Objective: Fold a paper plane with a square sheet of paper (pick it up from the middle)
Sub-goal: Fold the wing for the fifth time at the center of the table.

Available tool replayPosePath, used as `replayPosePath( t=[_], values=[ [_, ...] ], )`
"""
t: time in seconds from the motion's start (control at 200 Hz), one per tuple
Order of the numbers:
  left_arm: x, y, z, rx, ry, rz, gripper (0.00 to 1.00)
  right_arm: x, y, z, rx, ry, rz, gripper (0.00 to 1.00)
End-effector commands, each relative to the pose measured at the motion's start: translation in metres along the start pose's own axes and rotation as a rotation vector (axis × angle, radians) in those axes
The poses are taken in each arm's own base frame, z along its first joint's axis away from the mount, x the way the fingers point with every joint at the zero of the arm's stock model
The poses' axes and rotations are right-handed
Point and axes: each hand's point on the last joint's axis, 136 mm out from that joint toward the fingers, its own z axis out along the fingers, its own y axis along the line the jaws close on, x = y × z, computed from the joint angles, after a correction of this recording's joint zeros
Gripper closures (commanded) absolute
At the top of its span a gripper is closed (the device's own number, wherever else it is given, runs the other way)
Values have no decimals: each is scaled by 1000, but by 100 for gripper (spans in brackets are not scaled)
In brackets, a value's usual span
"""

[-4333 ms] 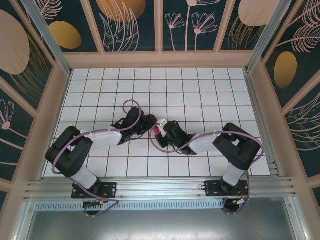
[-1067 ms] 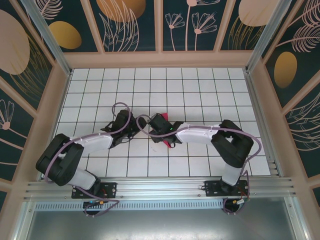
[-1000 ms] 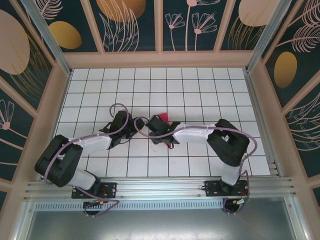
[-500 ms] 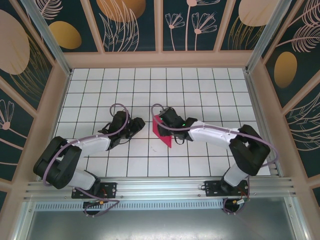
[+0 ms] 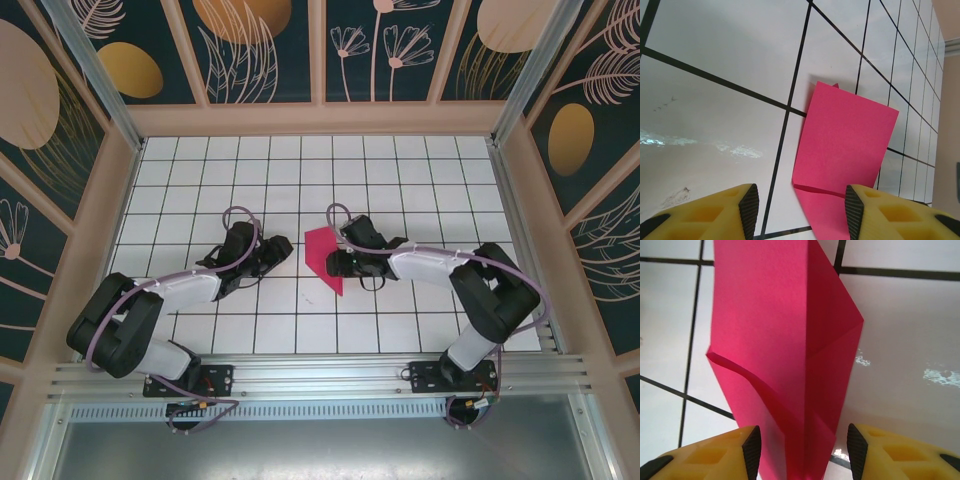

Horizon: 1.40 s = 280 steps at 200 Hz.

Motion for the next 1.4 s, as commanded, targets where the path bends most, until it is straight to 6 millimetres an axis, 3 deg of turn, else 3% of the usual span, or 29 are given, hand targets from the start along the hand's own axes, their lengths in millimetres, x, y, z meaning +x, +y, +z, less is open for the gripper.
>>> replayPosePath(
  t=[0.0,0.295,0.686,0.901,1.176,1.396],
  values=[
    [0,-10,-2,41,5,32,48,-13,8,3,-41,-17,19,49],
    [4,-15,1,61,27,43,48,-10,11,12,-115,12,49,61],
    [7,-23,1,87,44,46,48,-9,13,7,-229,15,87,97],
    [9,-31,-1,118,50,51,48,-13,28,-8,-366,-7,108,100],
    [21,-72,0,233,104,116,49,-10,49,-33,-639,-8,116,100],
    [41,-93,21,262,191,166,58,7,38,-17,-632,52,128,99]
  ],
)
